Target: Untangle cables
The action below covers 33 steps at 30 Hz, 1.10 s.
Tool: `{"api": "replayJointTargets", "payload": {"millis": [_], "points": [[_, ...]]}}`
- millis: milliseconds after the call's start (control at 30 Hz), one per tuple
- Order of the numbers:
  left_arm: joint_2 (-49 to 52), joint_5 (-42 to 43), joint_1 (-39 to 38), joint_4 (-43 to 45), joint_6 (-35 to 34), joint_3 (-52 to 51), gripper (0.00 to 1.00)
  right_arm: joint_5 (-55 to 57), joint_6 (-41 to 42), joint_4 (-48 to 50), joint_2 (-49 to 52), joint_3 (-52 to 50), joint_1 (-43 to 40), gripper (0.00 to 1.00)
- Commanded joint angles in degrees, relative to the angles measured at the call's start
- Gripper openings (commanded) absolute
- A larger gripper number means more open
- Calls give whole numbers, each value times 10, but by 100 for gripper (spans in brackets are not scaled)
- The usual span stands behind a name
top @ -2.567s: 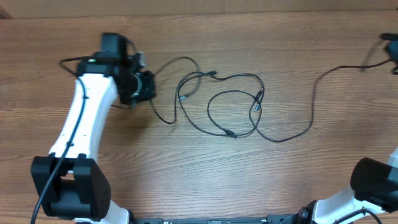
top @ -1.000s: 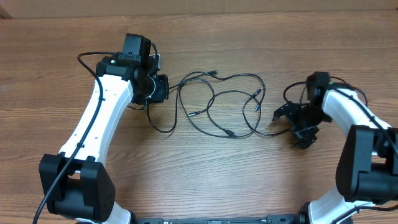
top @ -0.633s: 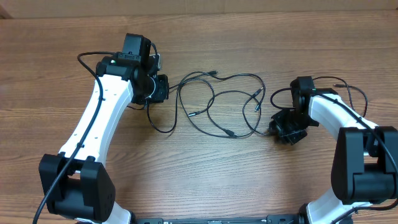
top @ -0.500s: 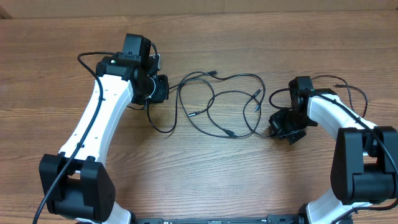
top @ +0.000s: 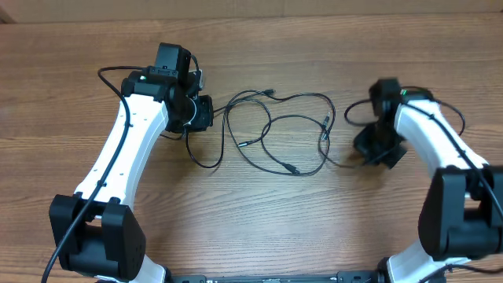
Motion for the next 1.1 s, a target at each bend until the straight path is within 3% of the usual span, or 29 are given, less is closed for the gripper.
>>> {"api": "replayJointTargets", "payload": {"millis": [0, 333, 367, 467, 533, 833, 933, 1000, 1067], "points": [[-1, -7, -1, 0, 7, 5, 10, 138, -24, -51, -49, 116, 1, 4], [-1, -8, -1, 1, 7, 5, 10, 210, -42, -81, -66, 287, 1, 4], [-1, -8, -1, 2, 7, 5, 10, 177, -81, -71, -66, 290, 2, 4], [-1, -7, -1, 6, 7, 5, 10, -21, -344, -56, -66, 290, 5, 4], [-1, -7, -1, 10, 7, 5, 10, -73, -411, -80, -66, 289, 5, 4], [-1, -7, -1, 6, 7, 5, 10, -52, -365, -198, -66, 289, -16, 4], [-1, -7, -1, 4, 7, 5, 10, -36, -365, -227, -66, 289, -32, 14], [-1, -7, -1, 4, 7, 5, 10, 14, -333, -226, -66, 289, -42, 4], [-1, -7, -1, 4, 7, 5, 10, 85, -257, -210, -66, 289, -55, 4]]}}
